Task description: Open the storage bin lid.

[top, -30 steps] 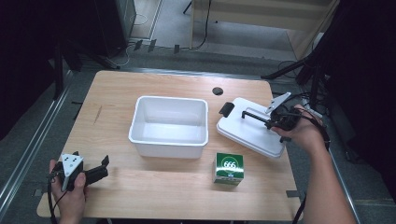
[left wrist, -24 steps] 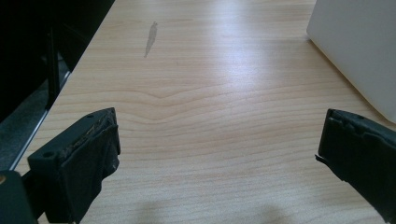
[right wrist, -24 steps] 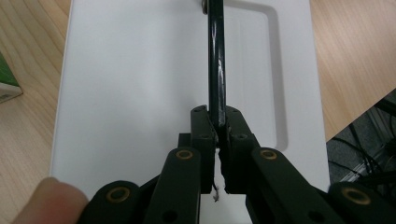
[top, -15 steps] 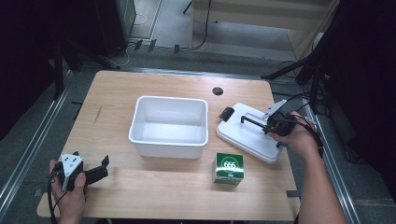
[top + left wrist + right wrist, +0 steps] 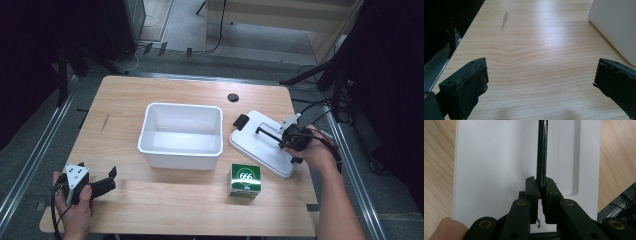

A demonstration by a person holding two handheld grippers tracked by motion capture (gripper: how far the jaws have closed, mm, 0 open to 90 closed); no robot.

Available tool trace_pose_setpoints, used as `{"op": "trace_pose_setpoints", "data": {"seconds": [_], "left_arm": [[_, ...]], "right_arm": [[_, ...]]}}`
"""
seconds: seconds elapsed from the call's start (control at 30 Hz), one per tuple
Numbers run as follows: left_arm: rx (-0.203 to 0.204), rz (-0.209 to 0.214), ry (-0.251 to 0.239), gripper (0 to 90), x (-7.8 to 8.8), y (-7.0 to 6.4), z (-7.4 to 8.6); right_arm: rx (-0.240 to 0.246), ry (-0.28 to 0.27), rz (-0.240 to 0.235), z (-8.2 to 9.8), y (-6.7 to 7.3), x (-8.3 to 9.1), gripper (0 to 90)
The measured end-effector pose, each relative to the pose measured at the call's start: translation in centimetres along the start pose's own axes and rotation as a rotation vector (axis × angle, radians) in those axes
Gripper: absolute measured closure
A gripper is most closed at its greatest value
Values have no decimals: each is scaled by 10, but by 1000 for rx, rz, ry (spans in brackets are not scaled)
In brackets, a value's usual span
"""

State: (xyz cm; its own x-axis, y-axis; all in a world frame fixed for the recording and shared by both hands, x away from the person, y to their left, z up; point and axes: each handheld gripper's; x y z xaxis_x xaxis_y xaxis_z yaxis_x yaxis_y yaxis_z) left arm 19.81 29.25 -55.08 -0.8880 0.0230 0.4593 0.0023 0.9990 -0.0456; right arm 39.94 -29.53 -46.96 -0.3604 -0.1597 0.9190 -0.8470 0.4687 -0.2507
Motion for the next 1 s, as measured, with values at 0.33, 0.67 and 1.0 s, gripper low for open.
{"op": "trace_pose_setpoints", "data": {"seconds": [0.33,0.67,1.0], "left_arm": [[-5,-4,2,0,0,0,0],[-8,-3,5,0,-1,-1,0],[-9,0,7,0,0,0,0]], "right_arm": [[2,10,-56,-10,9,9,643],[7,-14,-94,-16,18,24,378],[50,-69,-122,-20,32,47,146]]}}
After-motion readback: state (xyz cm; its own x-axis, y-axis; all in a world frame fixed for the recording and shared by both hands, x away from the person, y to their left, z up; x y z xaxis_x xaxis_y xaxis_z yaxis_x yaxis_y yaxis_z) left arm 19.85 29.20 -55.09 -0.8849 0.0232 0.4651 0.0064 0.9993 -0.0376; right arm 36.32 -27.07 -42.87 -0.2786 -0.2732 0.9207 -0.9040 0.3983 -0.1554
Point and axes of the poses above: each handheld gripper's, and its own axes: x roughly backward along the jaws, z roughly out of its underside, y roughly to its left, and after that the axes turned 2 degrees about x, right-handed
